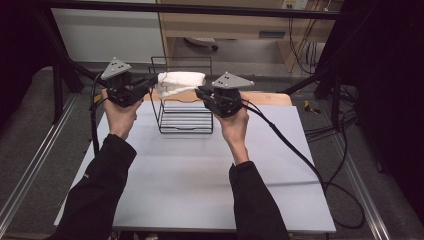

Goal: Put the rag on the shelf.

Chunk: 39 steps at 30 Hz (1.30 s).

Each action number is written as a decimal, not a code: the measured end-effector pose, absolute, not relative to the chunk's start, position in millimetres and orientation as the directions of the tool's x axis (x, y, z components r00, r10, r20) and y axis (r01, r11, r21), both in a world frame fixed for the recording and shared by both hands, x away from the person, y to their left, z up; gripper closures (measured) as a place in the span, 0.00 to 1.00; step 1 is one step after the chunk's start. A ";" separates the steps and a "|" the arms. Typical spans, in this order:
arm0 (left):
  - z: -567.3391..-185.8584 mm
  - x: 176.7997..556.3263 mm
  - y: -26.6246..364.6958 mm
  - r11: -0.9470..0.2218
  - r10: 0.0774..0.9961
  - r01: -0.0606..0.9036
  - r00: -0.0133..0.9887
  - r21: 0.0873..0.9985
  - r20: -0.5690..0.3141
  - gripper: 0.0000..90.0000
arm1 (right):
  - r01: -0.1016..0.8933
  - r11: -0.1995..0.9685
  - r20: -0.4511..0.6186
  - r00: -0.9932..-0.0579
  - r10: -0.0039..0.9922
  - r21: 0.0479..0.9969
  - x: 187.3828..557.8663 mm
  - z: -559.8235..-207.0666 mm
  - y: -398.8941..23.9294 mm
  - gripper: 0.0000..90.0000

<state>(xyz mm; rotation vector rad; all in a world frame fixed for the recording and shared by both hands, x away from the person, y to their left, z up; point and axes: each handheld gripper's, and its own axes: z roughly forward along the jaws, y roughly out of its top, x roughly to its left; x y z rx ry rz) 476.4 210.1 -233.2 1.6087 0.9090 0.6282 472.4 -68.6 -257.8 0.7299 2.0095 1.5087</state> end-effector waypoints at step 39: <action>-263.6 472.7 207.1 -0.168 0.801 0.274 0.598 0.947 -0.031 0.89 | 0.197 0.211 0.000 -0.732 0.681 0.957 476.8 -261.3 -70.0 0.70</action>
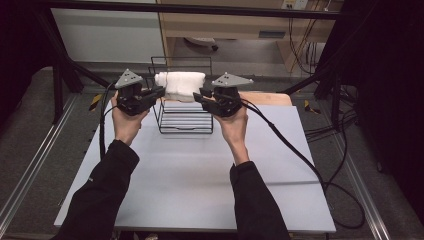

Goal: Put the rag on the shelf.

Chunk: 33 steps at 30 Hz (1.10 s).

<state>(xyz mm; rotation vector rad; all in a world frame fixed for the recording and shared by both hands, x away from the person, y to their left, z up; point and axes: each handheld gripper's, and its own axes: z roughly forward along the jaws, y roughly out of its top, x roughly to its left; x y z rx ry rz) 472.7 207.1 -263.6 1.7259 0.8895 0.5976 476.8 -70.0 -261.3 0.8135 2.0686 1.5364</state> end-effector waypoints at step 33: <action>-343.7 411.4 244.7 -0.294 0.758 0.347 0.653 0.891 -0.004 0.14 | 0.369 0.215 0.143 -0.736 0.662 0.904 428.5 -335.8 -167.7 0.02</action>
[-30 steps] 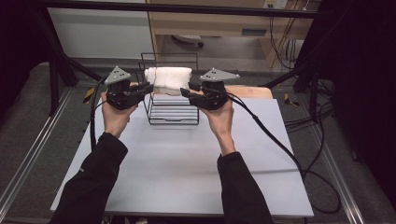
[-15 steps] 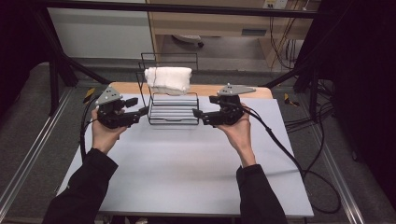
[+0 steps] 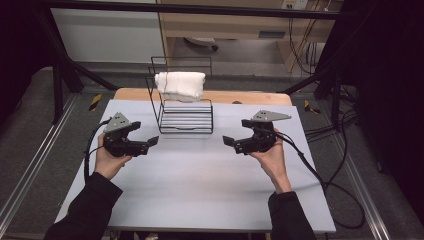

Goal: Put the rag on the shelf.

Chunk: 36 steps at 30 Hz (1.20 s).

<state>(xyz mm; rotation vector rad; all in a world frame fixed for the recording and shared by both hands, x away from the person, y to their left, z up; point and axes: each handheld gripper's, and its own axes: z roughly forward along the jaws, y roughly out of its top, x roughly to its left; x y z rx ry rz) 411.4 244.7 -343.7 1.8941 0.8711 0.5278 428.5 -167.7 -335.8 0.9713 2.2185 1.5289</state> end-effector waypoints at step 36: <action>-425.0 359.4 289.7 -0.348 0.741 0.434 0.671 0.831 -0.041 0.09 | 0.513 0.254 0.213 -0.685 0.696 0.820 369.8 -439.1 -258.0 0.00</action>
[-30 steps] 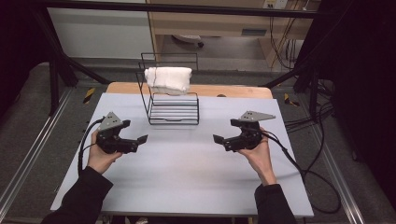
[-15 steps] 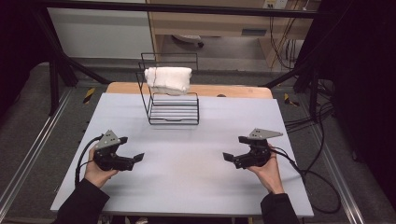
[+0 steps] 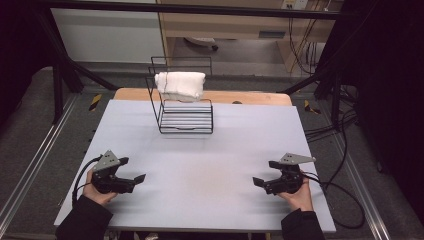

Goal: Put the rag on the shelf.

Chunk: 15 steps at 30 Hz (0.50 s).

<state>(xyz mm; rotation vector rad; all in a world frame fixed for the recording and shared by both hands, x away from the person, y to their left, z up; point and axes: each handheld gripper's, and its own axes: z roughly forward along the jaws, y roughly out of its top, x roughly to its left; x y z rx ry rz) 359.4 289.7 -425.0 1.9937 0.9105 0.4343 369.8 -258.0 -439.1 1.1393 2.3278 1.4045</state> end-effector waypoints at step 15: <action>-435.7 354.9 292.9 -0.361 0.738 0.448 0.674 0.818 -0.043 0.09 | 0.516 0.264 0.204 -0.681 0.703 0.815 362.9 -446.8 -265.3 0.00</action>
